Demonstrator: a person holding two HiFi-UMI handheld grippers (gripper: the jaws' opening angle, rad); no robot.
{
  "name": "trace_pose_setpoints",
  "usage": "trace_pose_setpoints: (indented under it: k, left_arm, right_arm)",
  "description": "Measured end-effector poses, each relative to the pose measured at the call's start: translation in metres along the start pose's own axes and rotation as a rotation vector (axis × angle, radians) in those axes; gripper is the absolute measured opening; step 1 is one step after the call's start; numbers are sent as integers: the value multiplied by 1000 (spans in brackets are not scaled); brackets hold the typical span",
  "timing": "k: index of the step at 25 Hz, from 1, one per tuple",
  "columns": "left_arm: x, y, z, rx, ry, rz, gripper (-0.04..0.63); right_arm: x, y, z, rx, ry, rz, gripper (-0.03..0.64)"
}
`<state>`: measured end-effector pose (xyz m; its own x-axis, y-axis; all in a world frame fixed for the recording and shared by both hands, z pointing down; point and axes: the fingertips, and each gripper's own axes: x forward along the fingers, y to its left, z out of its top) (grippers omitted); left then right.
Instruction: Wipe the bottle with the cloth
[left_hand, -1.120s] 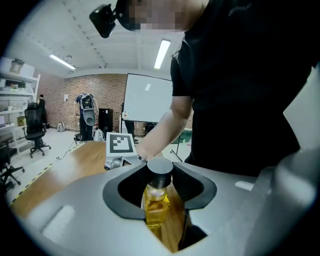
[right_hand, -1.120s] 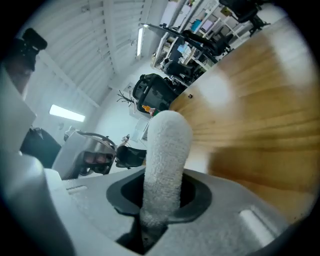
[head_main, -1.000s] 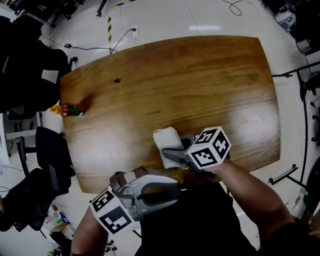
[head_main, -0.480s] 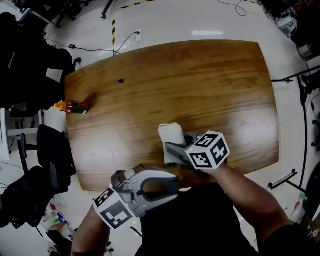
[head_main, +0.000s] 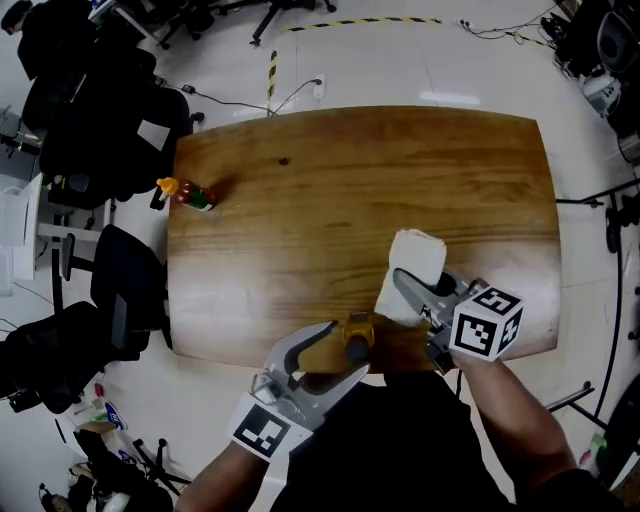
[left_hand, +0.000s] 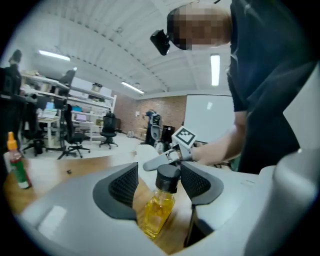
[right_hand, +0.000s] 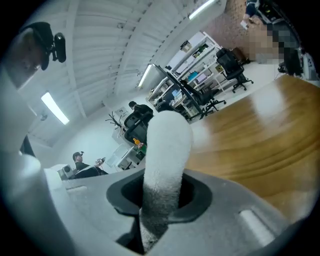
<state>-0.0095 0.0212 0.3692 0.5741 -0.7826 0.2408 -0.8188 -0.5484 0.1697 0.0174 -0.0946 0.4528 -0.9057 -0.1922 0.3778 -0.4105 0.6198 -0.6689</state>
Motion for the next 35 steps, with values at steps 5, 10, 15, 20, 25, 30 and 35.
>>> trace_pose_setpoints:
  k: [5, 10, 15, 20, 25, 30, 35]
  left_arm:
    - [-5, 4, -1, -92, -48, 285, 238]
    - [9, -3, -6, -98, -62, 383, 235]
    - [3, 5, -10, -92, -78, 485, 198]
    - [2, 2, -10, -85, -72, 514, 176]
    - [3, -1, -10, -38, -60, 353, 173]
    - [-3, -13, -14, 48, -2, -16, 173]
    - [-10, -23, -24, 143, 128, -332, 173]
  right_arm:
    - [-7, 8, 7, 13, -26, 33, 78]
    - [-13, 17, 3, -20, 12, 94, 78]
    - [-12, 30, -6, -56, 59, 148, 78]
    - [-13, 36, -11, -75, 90, 177, 78]
    - [-13, 40, -14, -76, 109, 192, 78]
    - [-12, 37, -16, -56, 93, 173, 78]
    - [-14, 26, -25, 39, 72, 128, 78]
